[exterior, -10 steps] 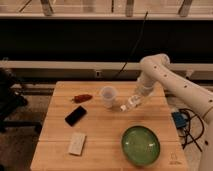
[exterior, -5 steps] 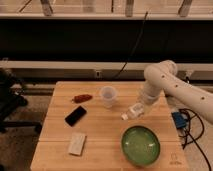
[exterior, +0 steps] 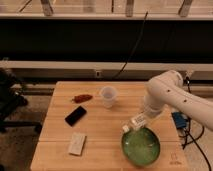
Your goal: Place the bottle in the ceramic bowl
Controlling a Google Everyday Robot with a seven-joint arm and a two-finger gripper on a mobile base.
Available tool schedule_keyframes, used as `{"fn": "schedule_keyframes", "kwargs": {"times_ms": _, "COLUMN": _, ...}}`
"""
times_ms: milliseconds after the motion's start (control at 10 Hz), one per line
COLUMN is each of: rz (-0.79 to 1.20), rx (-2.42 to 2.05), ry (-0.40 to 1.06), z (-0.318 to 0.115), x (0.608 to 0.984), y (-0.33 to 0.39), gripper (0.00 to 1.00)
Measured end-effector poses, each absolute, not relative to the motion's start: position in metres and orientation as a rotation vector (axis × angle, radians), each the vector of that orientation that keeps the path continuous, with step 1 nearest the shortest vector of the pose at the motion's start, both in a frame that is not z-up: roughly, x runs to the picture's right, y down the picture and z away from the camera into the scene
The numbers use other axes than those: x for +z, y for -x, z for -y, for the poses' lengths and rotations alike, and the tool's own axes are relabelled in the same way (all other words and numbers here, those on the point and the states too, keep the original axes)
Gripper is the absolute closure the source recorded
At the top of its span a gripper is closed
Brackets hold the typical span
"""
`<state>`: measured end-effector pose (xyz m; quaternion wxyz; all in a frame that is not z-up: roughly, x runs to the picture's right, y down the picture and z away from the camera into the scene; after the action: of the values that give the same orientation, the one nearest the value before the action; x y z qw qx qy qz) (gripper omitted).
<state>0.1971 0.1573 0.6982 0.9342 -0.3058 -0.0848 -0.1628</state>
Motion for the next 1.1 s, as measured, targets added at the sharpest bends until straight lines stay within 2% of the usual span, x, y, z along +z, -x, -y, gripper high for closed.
{"fn": "schedule_keyframes", "kwargs": {"times_ms": 500, "rz": 0.158, "rx": -0.278, "ry": 0.671, "z": -0.196, "x": 0.682, "y": -0.188, "gripper": 1.00}}
{"fn": "schedule_keyframes", "kwargs": {"times_ms": 1100, "rz": 0.175, "rx": -0.204, "ry": 0.693, "z": -0.228, "x": 0.683, "y": -0.195, "gripper": 1.00}}
